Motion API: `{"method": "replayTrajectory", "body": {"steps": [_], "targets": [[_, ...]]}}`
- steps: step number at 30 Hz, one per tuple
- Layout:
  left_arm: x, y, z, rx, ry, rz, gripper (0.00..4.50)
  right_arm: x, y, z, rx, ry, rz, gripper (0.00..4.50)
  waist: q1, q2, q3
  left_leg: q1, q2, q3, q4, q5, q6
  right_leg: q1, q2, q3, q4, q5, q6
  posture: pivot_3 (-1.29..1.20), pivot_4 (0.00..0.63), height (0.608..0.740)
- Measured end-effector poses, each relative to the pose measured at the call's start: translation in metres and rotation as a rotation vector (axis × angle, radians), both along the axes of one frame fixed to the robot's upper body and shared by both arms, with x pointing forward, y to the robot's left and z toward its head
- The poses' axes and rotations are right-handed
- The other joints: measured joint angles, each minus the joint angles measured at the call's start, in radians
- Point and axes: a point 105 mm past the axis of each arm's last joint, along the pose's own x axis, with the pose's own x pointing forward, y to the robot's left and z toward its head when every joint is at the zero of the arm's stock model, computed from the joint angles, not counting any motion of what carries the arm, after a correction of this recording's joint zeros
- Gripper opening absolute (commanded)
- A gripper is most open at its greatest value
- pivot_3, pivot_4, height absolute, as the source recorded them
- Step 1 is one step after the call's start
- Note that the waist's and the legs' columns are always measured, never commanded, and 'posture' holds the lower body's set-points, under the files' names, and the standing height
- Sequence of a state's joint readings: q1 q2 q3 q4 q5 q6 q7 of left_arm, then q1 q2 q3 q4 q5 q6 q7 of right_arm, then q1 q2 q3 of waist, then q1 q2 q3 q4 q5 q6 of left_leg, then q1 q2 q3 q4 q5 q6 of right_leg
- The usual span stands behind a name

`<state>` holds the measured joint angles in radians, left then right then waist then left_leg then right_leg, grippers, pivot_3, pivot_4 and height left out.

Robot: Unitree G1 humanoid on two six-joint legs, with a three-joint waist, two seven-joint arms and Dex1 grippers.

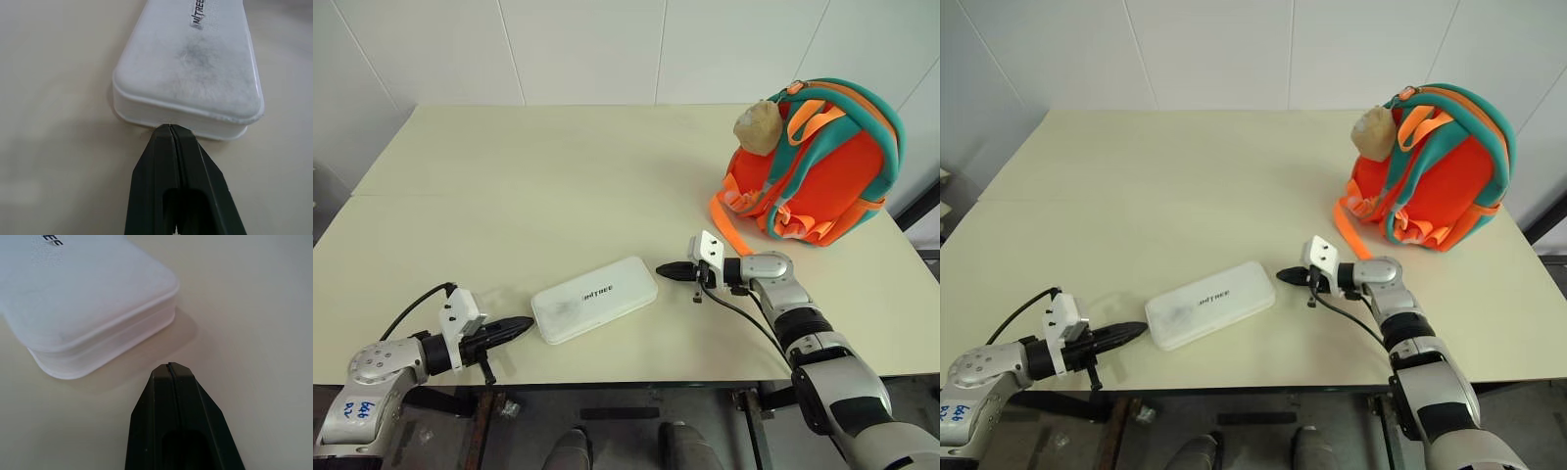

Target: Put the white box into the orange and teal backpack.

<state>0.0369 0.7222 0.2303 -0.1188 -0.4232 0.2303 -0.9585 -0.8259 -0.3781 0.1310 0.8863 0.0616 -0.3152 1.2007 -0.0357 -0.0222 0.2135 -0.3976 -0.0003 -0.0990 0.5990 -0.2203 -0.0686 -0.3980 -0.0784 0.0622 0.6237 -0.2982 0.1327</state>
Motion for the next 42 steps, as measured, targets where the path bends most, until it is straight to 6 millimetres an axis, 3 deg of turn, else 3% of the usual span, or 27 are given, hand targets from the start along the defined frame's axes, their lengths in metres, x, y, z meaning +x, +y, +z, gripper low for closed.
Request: {"method": "replayTrajectory", "body": {"steps": [5,12,21,34,42], "targets": [[0.006,-0.004,0.004,-0.003,-0.014,-0.015,0.01,-0.01,-0.002,-0.002,0.015,0.007,0.015,0.0,0.001,0.0,0.0,0.0,0.0,0.0,0.0,0.0,0.0,0.0,0.0,0.0,0.001,0.0,0.0,0.0,0.15,0.74],[0.027,-0.019,0.003,-0.028,-0.016,-0.061,0.01,-0.031,-0.023,0.009,0.009,0.011,-0.011,0.0,0.008,0.0,0.0,0.0,-0.001,0.0,0.001,0.0,0.0,0.001,0.0,0.0,0.001,0.0,0.0,0.0,0.15,0.74],[0.047,-0.04,-0.001,-0.042,-0.019,-0.12,0.01,-0.05,-0.047,0.007,0.001,0.078,-0.093,0.0,0.007,0.0,0.0,0.001,-0.001,0.0,0.002,0.0,0.0,0.001,0.0,0.0,0.001,0.0,0.0,0.0,0.15,0.74],[0.071,-0.057,-0.003,-0.06,-0.029,-0.159,0.01,-0.071,-0.06,-0.001,0.022,0.133,-0.193,0.0,0.01,0.0,0.0,0.0,-0.001,-0.001,0.007,0.0,0.0,0.004,0.0,0.0,0.0,0.001,0.002,0.0,0.15,0.74],[0.075,-0.064,-0.004,-0.075,-0.04,-0.166,0.01,-0.073,-0.063,-0.001,0.026,0.145,-0.226,0.0,0.009,0.0,0.0,0.001,-0.001,-0.001,0.007,0.0,0.0,0.004,0.0,0.0,0.0,0.001,0.003,0.0,0.15,0.74]]}}
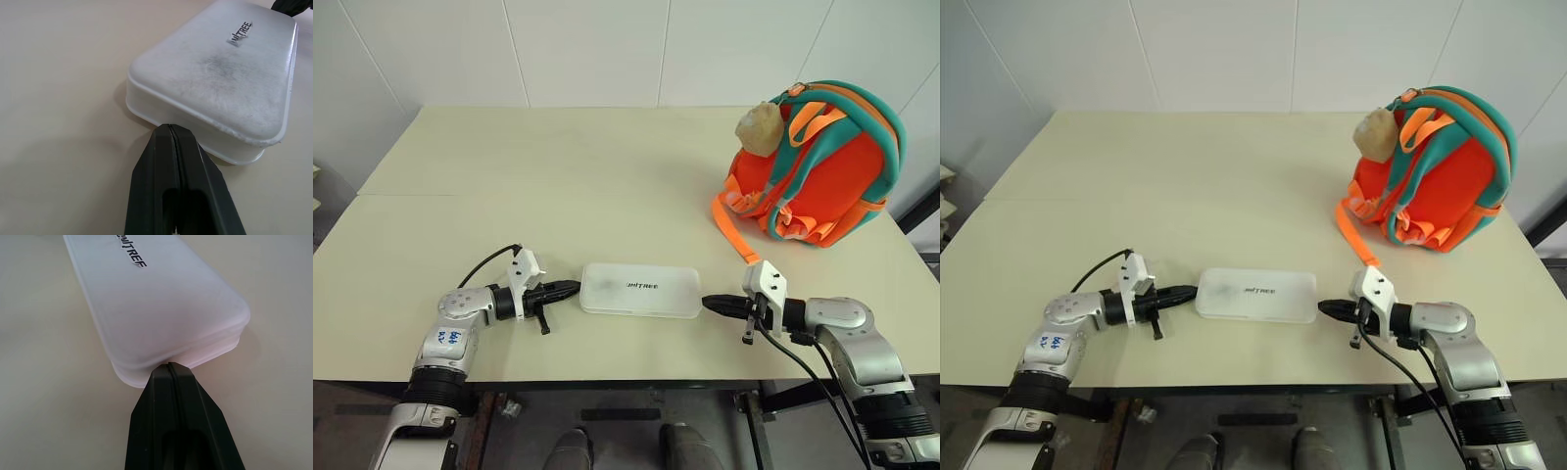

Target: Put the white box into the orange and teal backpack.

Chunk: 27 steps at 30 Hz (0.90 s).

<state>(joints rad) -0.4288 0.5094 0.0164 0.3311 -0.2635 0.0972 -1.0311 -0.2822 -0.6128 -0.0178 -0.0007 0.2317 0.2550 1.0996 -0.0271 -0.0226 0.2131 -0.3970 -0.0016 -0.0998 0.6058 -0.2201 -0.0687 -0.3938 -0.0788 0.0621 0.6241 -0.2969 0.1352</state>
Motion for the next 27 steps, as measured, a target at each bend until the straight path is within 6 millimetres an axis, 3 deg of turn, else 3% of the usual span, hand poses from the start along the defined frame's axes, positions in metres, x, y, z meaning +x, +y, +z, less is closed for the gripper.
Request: {"method": "replayTrajectory", "body": {"steps": [3,5,8,13,18,21,24,27], "targets": [[0.0,-0.001,0.0,-0.003,-0.002,-0.002,0.01,0.002,-0.002,0.0,0.002,-0.009,-0.018,0.0,0.0,0.0,0.0,0.0,0.0,0.0,0.0,0.0,0.0,0.0,0.0,0.0,0.0,0.0,0.0,0.0,0.15,0.74],[0.0,-0.001,0.001,-0.002,-0.003,-0.004,0.0,0.005,-0.005,0.0,0.005,-0.013,-0.031,0.35,0.0,0.0,0.0,0.0,0.0,0.0,0.001,0.0,0.0,0.0,0.0,0.0,0.0,0.0,0.0,0.0,0.15,0.74],[0.0,0.002,0.001,0.003,0.001,0.008,0.57,0.01,-0.008,0.002,0.009,-0.025,-0.045,1.15,0.0,0.0,0.0,0.0,0.0,0.0,0.001,0.0,0.0,0.0,0.0,0.0,0.0,0.0,0.0,0.0,0.15,0.74],[-0.003,0.008,0.005,0.03,0.005,0.006,2.04,0.014,-0.016,0.005,-0.026,-0.047,-0.04,2.79,-0.001,0.0,0.0,0.0,0.0,0.0,0.0,0.0,0.0,0.0,0.0,0.0,-0.001,0.0,0.0,0.0,0.15,0.74],[-0.005,0.027,0.01,0.044,0.068,0.016,3.57,0.018,-0.031,0.01,-0.07,-0.03,-0.045,4.48,-0.003,0.0,0.0,0.0,0.0,0.0,-0.001,0.0,0.0,0.0,0.0,0.0,-0.001,0.0,0.0,0.0,0.15,0.74],[-0.01,0.029,0.014,-0.016,0.167,-0.018,4.49,0.016,-0.033,0.017,-0.075,-0.014,-0.017,4.5,-0.002,0.0,0.0,0.0,0.0,0.0,-0.001,0.0,0.001,0.0,0.0,0.0,-0.002,0.0,0.0,0.0,0.15,0.74],[-0.018,0.03,0.017,-0.055,0.342,-0.074,4.49,0.011,-0.034,0.022,-0.078,0.03,0.025,4.5,-0.003,0.0,0.0,-0.001,0.0,0.0,-0.001,0.0,0.001,0.0,0.0,0.0,-0.001,0.0,0.0,0.0,0.15,0.74],[-0.007,0.027,0.028,-0.151,0.457,-0.057,4.49,0.006,-0.03,0.026,-0.094,0.073,0.073,4.5,0.0,0.0,0.0,-0.001,0.0,-0.001,0.001,0.0,0.001,0.0,0.0,-0.002,-0.001,0.0,0.0,0.0,0.15,0.74]]}}
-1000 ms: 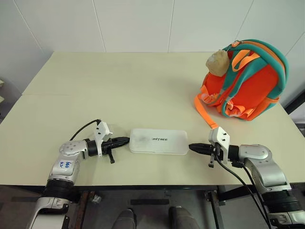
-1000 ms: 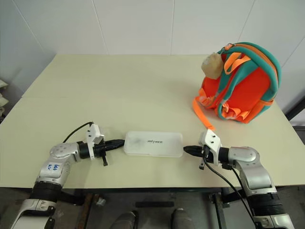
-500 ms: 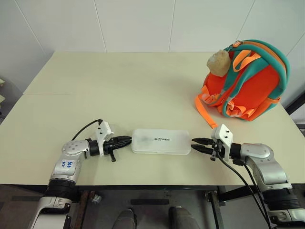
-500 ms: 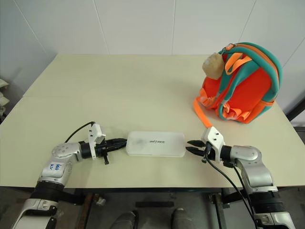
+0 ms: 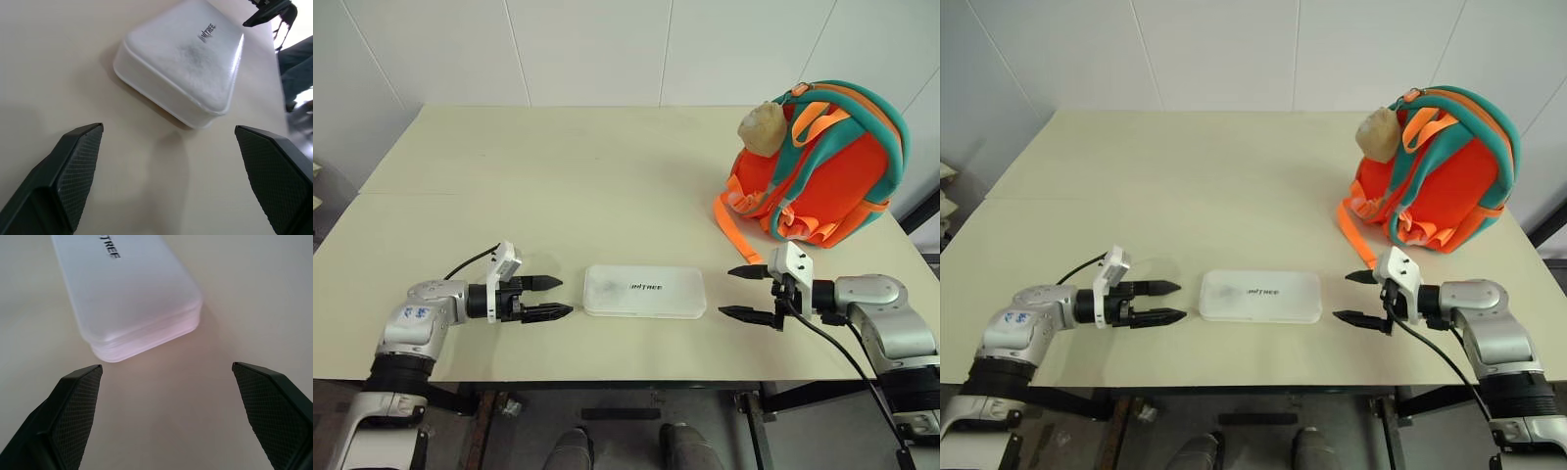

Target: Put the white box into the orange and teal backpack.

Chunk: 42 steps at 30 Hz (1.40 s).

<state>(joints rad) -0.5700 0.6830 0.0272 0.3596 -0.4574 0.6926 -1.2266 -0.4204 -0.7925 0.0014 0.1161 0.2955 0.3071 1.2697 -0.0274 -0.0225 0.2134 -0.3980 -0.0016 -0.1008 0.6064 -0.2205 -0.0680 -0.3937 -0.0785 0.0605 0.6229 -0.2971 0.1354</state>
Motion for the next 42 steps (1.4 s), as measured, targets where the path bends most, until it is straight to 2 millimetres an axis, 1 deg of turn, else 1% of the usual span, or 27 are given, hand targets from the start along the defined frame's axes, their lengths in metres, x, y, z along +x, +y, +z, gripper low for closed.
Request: {"method": "replayTrajectory", "body": {"steps": [1,3,4,6,10,13,17,21,25,27,30,36,41,42], "targets": [[0.006,-0.003,0.003,-0.042,0.042,0.023,4.49,-0.001,0.003,0.0,-0.004,0.011,0.018,4.5,0.0,0.0,0.0,0.0,0.0,0.0,0.001,0.0,0.0,0.0,0.0,0.0,0.0,0.0,0.0,0.0,0.15,0.74],[0.01,-0.006,0.004,-0.084,0.15,0.045,4.49,-0.005,0.011,-0.003,-0.014,0.047,0.056,4.5,-0.002,0.0,0.0,-0.001,0.0,0.0,0.002,0.0,0.0,0.0,0.0,0.0,0.0,0.0,0.001,0.0,0.15,0.74],[0.008,-0.008,0.001,-0.084,0.227,0.052,4.49,-0.007,0.013,-0.006,-0.019,0.069,0.069,4.5,-0.004,0.0,0.0,-0.002,0.0,0.0,0.002,-0.001,0.001,-0.001,0.0,0.0,0.0,0.0,0.001,0.0,0.15,0.74],[0.006,-0.013,-0.001,-0.079,0.315,0.04,4.49,-0.009,0.015,-0.012,-0.028,0.099,0.076,4.5,-0.007,0.0,0.0,-0.002,0.0,0.0,0.002,-0.002,0.001,-0.001,0.0,0.0,0.001,-0.001,0.002,0.0,0.15,0.74],[0.002,-0.024,-0.002,-0.071,0.403,0.012,4.49,-0.005,0.018,-0.01,-0.048,0.09,0.084,4.5,-0.004,0.001,0.0,-0.002,0.0,0.0,0.002,-0.002,0.001,-0.001,0.0,0.0,0.001,-0.002,0.002,0.0,0.15,0.74],[0.002,-0.03,-0.002,-0.081,0.446,0.017,4.49,-0.002,0.017,-0.014,-0.044,0.103,0.073,4.5,-0.001,0.001,0.0,-0.002,0.0,-0.001,0.003,-0.002,0.001,-0.001,0.0,0.0,0.001,-0.002,0.002,0.0,0.15,0.74],[0.003,-0.034,-0.001,-0.11,0.504,0.034,4.49,0.0,0.02,-0.016,-0.032,0.106,0.074,4.5,0.0,0.001,0.0,-0.002,-0.001,-0.001,0.004,-0.002,0.001,-0.001,0.0,0.0,0.001,-0.002,0.002,0.0,0.15,0.74],[0.005,-0.041,-0.001,-0.125,0.549,0.036,4.49,0.002,0.03,-0.015,-0.009,0.089,0.097,4.5,0.0,0.001,0.0,-0.002,-0.001,-0.001,0.005,-0.002,0.001,0.0,0.0,0.0,0.002,-0.001,0.002,0.0,0.15,0.74],[0.008,-0.044,0.001,-0.118,0.572,0.034,4.49,0.002,0.035,-0.017,-0.005,0.093,0.107,4.5,0.001,0.001,0.0,-0.002,-0.001,-0.001,0.005,-0.002,0.001,0.0,0.0,0.0,0.002,-0.001,0.002,0.0,0.15,0.74],[0.012,-0.048,0.002,-0.134,0.609,0.035,4.49,0.002,0.041,-0.019,0.005,0.095,0.122,4.5,0.0,0.001,0.0,-0.002,-0.001,-0.001,0.005,-0.002,0.001,0.0,0.0,0.0,0.002,-0.001,0.003,0.0,0.15,0.74],[0.012,-0.057,0.0,-0.133,0.626,0.006,4.49,0.0,0.047,-0.02,0.01,0.098,0.143,4.5,-0.001,0.0,0.0,-0.002,-0.001,-0.001,0.005,-0.002,0.0,0.0,0.0,0.0,0.002,-0.001,0.003,0.0,0.15,0.74],[0.011,-0.071,-0.001,-0.158,0.657,-0.03,4.49,0.0,0.051,-0.018,0.014,0.079,0.151,4.5,0.0,0.001,0.0,-0.003,-0.001,-0.001,0.005,-0.002,0.001,0.0,0.0,0.0,0.002,-0.001,0.003,0.0,0.15,0.74],[0.009,-0.074,-0.001,-0.162,0.664,-0.047,4.49,0.0,0.05,-0.02,-0.004,0.056,0.144,4.5,0.0,0.0,0.0,-0.003,-0.001,-0.001,0.005,-0.002,0.0,0.0,0.0,0.0,0.002,-0.001,0.003,0.0,0.15,0.74],[0.009,-0.074,-0.001,-0.164,0.666,-0.05,4.31,0.0,0.05,-0.021,-0.006,0.053,0.144,4.5,0.0,0.0,0.0,-0.003,-0.001,-0.001,0.005,-0.002,0.0,0.0,0.0,0.0,0.002,-0.001,0.003,0.0,0.15,0.74]]}}
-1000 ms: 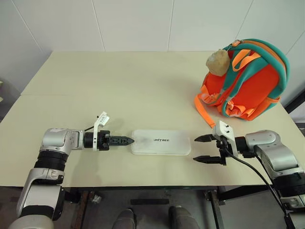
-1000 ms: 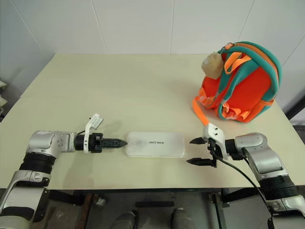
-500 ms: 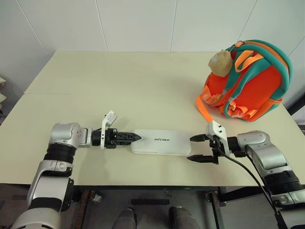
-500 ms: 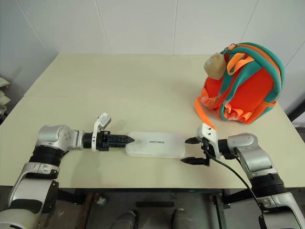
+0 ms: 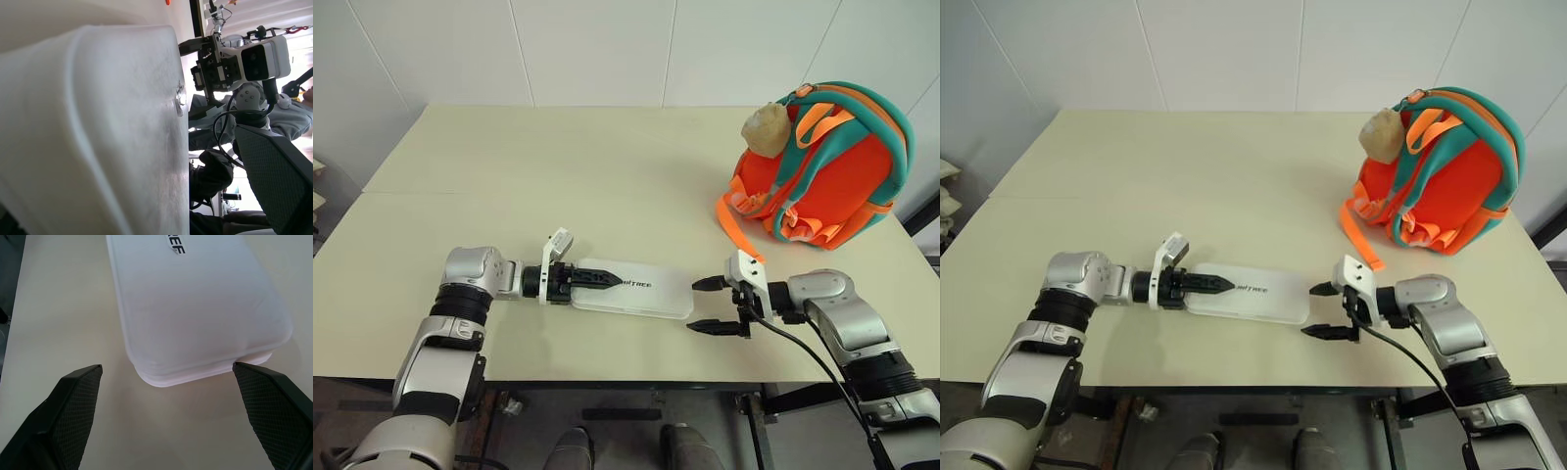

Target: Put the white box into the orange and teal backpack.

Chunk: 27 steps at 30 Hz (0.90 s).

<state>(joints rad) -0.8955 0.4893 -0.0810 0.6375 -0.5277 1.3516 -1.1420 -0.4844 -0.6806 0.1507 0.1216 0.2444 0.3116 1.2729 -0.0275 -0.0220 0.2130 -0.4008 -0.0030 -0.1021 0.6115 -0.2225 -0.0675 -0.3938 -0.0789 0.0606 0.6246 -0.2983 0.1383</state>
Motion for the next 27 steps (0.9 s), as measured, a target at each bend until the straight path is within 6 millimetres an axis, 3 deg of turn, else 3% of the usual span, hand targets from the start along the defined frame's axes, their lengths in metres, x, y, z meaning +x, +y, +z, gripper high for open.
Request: {"method": "replayTrajectory", "body": {"steps": [3,9,11,15,19,25,27], "targets": [[-0.001,-0.002,-0.002,0.001,0.011,-0.012,3.62,0.0,-0.001,0.0,0.0,-0.002,-0.006,4.5,0.0,0.0,0.0,0.0,0.0,0.0,0.0,0.0,0.0,0.0,0.0,0.0,0.0,0.0,0.0,0.0,0.15,0.74],[-0.003,-0.005,-0.006,-0.035,0.037,-0.019,1.67,-0.005,-0.004,-0.005,0.006,-0.006,-0.031,4.5,-0.001,0.0,0.0,-0.001,0.0,0.0,0.0,0.0,0.0,-0.001,0.0,0.0,0.0,0.0,0.0,0.0,0.15,0.74],[-0.003,-0.006,-0.004,-0.051,0.03,-0.023,1.32,-0.006,-0.004,-0.002,0.015,-0.02,-0.044,4.5,-0.002,0.0,0.0,-0.001,0.0,0.0,0.0,0.0,0.0,-0.001,0.0,0.0,0.0,0.0,0.0,0.0,0.15,0.74],[-0.003,-0.008,0.0,-0.057,-0.026,-0.03,1.32,-0.009,-0.005,-0.001,0.031,-0.027,-0.069,4.5,-0.001,0.0,0.0,-0.002,0.0,0.0,0.0,0.0,0.0,-0.001,0.0,0.0,0.0,0.0,0.0,0.0,0.15,0.74],[-0.001,-0.005,0.016,-0.098,-0.182,-0.02,1.32,-0.01,-0.01,0.01,0.067,-0.056,-0.109,4.5,-0.001,0.0,0.0,-0.002,0.0,0.0,0.0,0.0,0.0,-0.002,0.0,0.0,0.0,0.0,0.0,0.0,0.15,0.74],[-0.007,0.01,0.04,-0.09,-0.462,-0.027,1.32,0.007,-0.051,0.037,0.103,-0.149,-0.311,4.5,0.0,0.0,0.0,-0.003,0.0,0.0,-0.001,0.0,0.0,-0.002,0.0,0.0,-0.001,0.0,0.0,0.0,0.15,0.74],[-0.01,0.015,0.051,-0.072,-0.652,-0.02,1.32,0.021,-0.08,0.051,0.12,-0.196,-0.454,4.5,0.0,0.0,0.0,-0.003,0.0,0.0,-0.001,0.0,0.0,-0.002,-0.001,0.001,-0.002,0.0,0.0,0.0,0.15,0.74]]}}
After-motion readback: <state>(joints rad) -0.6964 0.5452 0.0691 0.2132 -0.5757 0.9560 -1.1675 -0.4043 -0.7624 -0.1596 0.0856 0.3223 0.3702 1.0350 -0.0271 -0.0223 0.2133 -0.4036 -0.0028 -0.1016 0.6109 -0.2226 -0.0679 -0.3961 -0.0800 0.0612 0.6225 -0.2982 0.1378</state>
